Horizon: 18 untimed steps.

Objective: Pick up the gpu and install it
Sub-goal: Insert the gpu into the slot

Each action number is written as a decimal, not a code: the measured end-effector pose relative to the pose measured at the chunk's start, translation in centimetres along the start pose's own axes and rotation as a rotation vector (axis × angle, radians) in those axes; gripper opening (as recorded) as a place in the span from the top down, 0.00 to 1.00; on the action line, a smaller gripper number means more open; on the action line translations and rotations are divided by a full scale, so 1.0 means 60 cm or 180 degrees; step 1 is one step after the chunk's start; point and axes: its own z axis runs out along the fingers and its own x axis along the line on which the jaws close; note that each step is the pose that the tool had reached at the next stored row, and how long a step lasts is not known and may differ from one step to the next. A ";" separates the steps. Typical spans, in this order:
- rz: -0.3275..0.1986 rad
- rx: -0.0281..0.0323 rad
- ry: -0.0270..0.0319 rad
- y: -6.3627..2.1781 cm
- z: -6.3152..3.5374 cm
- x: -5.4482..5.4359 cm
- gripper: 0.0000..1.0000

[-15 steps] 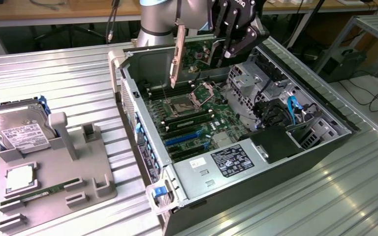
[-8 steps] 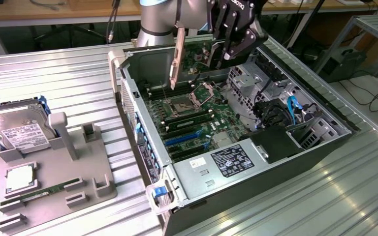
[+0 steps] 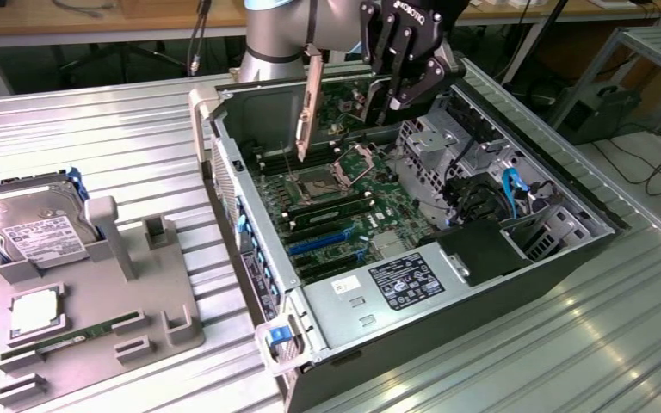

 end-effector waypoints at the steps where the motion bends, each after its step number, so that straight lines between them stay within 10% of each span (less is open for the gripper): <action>1: 0.0000 0.0000 0.0000 0.000 0.001 0.000 0.72; 18: 0.0000 0.0000 0.0000 0.000 0.007 0.000 0.72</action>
